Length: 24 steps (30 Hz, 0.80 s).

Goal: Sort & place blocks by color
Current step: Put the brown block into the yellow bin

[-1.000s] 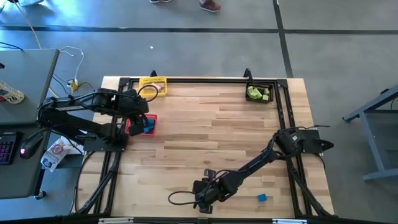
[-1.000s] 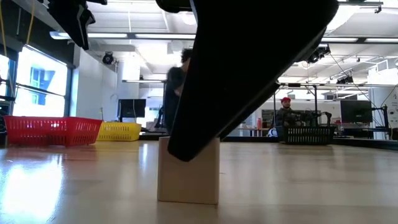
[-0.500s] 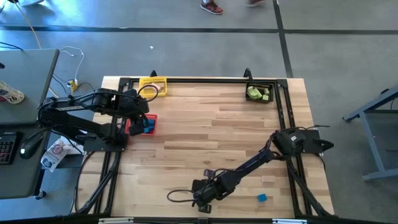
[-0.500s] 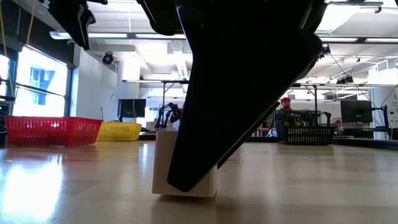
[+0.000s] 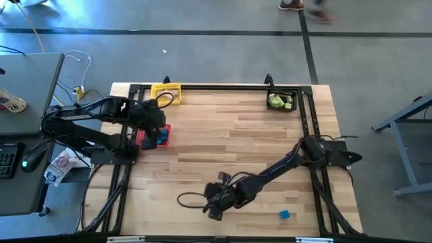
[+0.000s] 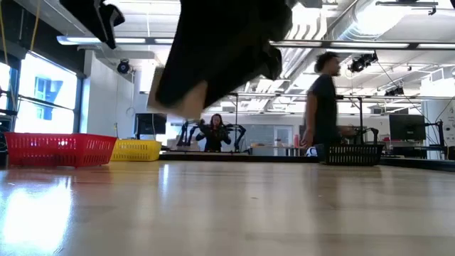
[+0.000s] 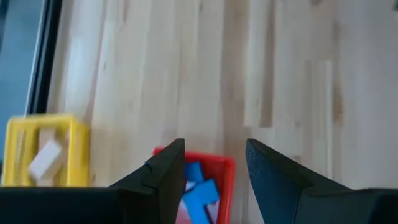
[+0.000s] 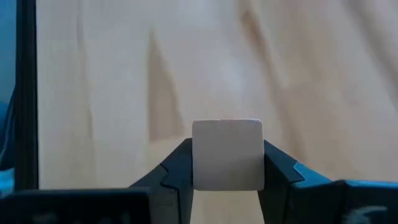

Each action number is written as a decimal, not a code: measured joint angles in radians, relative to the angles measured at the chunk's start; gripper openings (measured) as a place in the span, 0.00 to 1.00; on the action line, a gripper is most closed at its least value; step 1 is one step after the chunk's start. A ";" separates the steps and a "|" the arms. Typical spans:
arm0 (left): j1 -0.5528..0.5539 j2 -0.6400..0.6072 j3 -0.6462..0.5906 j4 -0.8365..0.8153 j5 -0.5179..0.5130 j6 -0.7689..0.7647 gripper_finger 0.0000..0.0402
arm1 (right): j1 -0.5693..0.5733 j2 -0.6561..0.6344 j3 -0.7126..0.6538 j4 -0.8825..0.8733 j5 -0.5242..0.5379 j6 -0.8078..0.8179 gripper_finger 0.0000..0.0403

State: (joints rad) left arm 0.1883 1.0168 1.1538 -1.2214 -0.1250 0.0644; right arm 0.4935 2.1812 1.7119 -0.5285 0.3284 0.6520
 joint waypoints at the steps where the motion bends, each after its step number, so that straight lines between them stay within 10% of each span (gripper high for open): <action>1: 0.000 0.000 0.000 0.015 0.016 0.014 0.39 | -0.006 -0.007 0.000 0.004 0.010 -0.005 0.26; 24: 0.000 0.008 -0.001 0.219 0.189 0.132 0.39 | -0.189 -0.168 0.002 0.109 0.183 -0.324 0.26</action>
State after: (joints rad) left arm 0.1879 1.0247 1.1527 -1.0027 0.0643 0.1965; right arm 0.3042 2.0133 1.7134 -0.4195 0.5111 0.3285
